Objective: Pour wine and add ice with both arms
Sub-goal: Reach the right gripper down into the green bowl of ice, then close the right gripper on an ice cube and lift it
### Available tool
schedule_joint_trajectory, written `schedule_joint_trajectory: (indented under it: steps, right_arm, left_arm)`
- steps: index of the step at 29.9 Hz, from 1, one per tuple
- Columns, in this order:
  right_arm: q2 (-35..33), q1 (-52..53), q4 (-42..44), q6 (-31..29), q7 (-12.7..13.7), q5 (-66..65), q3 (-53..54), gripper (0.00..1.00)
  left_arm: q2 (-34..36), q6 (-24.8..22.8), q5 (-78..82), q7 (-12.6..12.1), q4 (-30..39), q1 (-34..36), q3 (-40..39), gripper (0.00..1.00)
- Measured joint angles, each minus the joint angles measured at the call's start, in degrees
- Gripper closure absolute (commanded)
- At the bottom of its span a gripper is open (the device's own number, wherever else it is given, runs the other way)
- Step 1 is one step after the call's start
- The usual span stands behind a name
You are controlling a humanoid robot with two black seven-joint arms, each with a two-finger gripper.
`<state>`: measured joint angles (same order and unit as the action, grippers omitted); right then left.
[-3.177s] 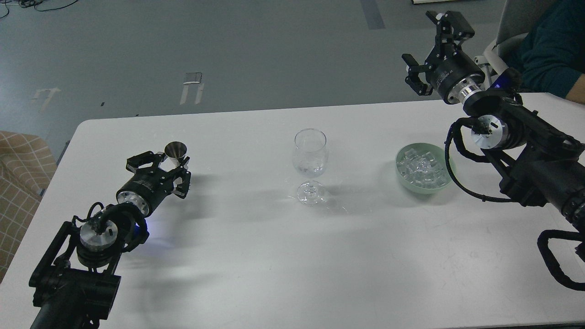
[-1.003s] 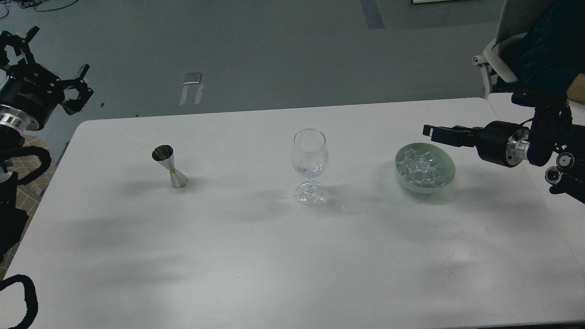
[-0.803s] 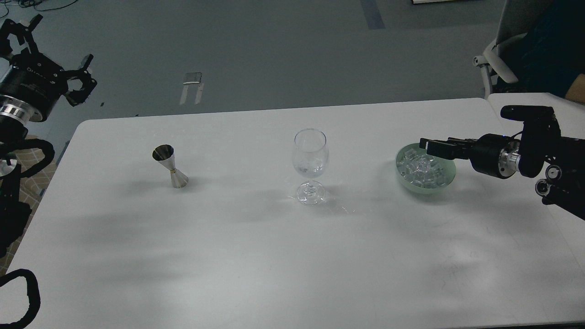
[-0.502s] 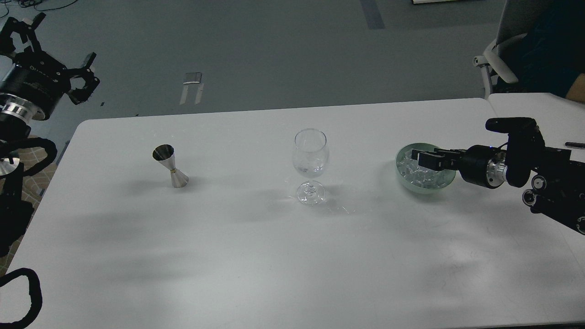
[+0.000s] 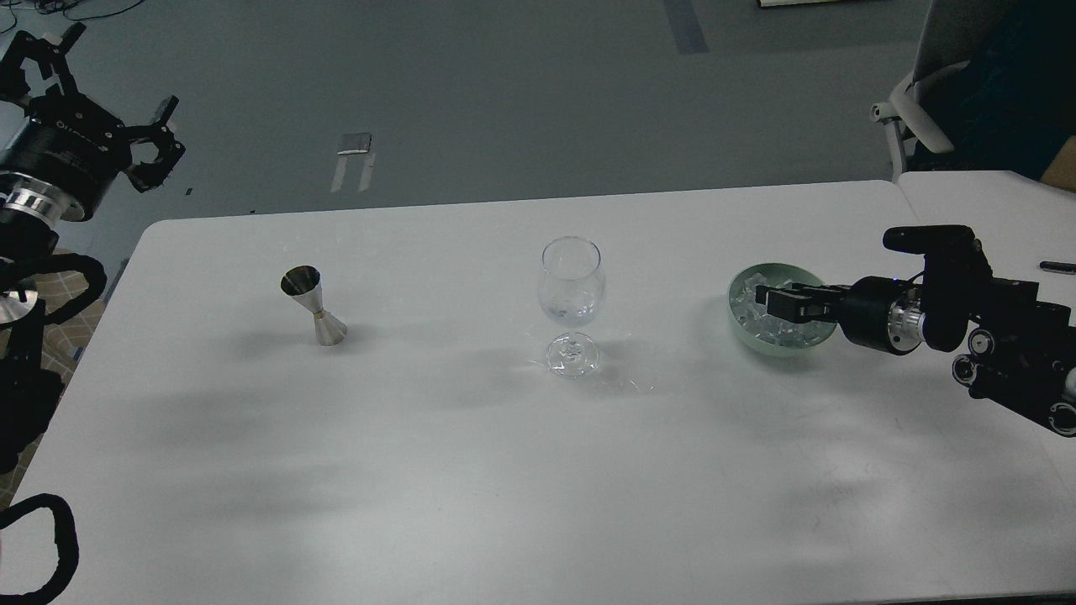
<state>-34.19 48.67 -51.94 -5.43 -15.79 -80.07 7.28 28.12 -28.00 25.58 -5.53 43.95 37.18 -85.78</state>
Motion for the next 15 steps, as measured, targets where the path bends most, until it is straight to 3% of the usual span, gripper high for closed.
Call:
schedule_joint_trajectory:
  steps: [5,9,15]
  right_arm:
    - [0.4,-0.1,0.2,-0.2,0.1,0.0,-0.3,0.45]
    - [0.4,0.0,0.0,-1.1,0.1,0.0,-0.4,0.51]
    - [0.4,0.3,-0.1,-1.7,1.7,-0.1,-0.4,0.74]
  left_arm:
    - [0.0,0.0,0.0,0.0,0.0,0.0,0.0,0.02]
    - [0.0,0.0,0.0,0.0,0.0,0.0,0.0,0.02]
    - [0.0,0.0,0.0,0.0,0.0,0.0,0.0,0.02]
